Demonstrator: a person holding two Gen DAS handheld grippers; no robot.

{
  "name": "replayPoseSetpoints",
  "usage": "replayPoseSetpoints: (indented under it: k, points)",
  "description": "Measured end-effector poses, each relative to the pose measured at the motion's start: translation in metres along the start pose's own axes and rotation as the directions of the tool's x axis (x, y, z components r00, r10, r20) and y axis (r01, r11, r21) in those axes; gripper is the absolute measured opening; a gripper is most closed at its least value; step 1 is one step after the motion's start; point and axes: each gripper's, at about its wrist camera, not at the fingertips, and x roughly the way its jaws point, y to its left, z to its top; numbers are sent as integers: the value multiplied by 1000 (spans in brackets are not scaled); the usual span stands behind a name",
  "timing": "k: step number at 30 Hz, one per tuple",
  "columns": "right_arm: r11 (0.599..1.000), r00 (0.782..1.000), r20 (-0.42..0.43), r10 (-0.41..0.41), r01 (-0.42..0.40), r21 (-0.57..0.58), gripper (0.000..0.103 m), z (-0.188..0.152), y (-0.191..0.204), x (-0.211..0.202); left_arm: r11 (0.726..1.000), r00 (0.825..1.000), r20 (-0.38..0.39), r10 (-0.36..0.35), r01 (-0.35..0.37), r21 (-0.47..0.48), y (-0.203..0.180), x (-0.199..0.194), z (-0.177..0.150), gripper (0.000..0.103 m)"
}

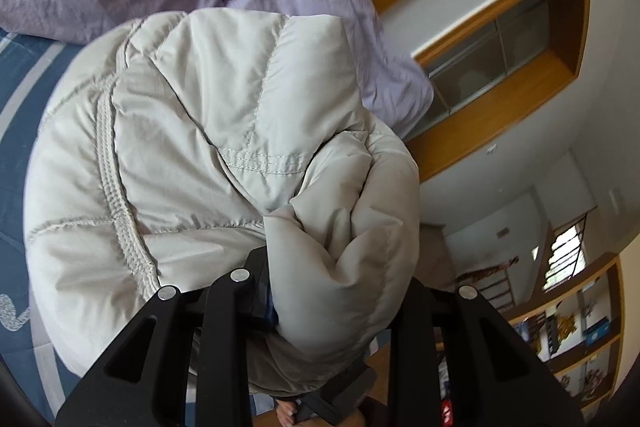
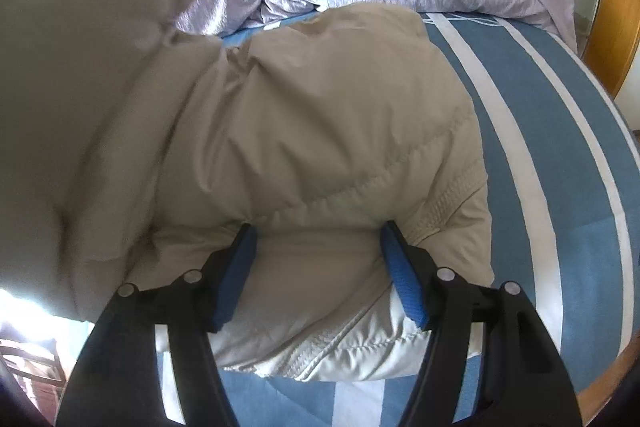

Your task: Fold large clothes

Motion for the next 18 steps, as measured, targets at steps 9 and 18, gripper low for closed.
replayPoseSetpoints:
  k: [9, 18]
  points:
    - [999, 998, 50, 41, -41, 18, 63, -7, -18, -24, 997, 993, -105, 54, -49, 54, -13, 44, -17, 28]
    - [995, 998, 63, -19, 13, 100, 64, -25, -56, -43, 987, 977, -165, 133, -115, 113, -14, 77, -23, 28]
